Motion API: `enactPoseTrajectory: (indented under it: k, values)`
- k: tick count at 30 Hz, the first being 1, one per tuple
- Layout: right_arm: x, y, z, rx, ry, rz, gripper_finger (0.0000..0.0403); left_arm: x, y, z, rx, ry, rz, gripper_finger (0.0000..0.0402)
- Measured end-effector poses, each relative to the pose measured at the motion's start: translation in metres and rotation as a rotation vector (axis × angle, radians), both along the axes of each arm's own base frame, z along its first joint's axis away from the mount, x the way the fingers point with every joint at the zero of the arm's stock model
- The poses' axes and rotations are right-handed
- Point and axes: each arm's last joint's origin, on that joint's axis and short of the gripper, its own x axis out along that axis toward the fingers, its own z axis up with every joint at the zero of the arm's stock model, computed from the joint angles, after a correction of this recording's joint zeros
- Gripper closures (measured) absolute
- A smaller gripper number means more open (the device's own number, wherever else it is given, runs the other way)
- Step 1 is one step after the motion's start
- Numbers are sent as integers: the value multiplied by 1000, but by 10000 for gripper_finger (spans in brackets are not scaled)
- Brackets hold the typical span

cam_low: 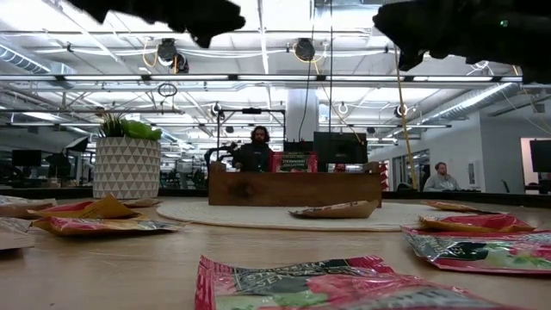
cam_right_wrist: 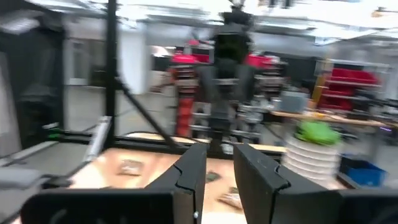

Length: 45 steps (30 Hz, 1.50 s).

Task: Pick & Place Tea
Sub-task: Put the red tea bag into the middle section of the wooden organizer

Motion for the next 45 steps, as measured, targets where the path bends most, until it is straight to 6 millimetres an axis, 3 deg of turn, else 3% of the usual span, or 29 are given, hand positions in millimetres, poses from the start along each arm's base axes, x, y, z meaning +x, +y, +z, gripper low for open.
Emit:
enactPoseTrajectory:
  k: [5,9,13,20,25,31,33,36,39,45]
  values:
    - [-1,3,2,-10,-21,76,330,-29,4,-22,-127,-155,35,270]
    - [-1,3,2,-11,-24,73,330,-39,1,-51,-196,-76,-6,270]
    - [-1,3,2,-12,-24,71,330,-39,-21,-70,-241,87,-224,270]
    - [-1,3,3,-12,-31,69,330,-6,-82,-77,-146,451,-310,270]
    - [-1,3,4,-9,-48,68,330,24,-122,-80,36,631,-368,270]
    - [-1,3,4,-37,-48,63,330,59,-162,-83,352,560,-604,270]
    - [-1,3,4,-47,-49,61,330,68,-174,-87,378,551,-634,270]
    - [-1,3,4,-35,-48,65,330,82,-185,-100,410,602,-593,270]
    - [-1,3,3,-11,-36,71,330,93,-190,-107,547,633,-595,270]
    - [-1,3,3,-10,-40,72,330,96,-194,-91,882,660,-684,270]
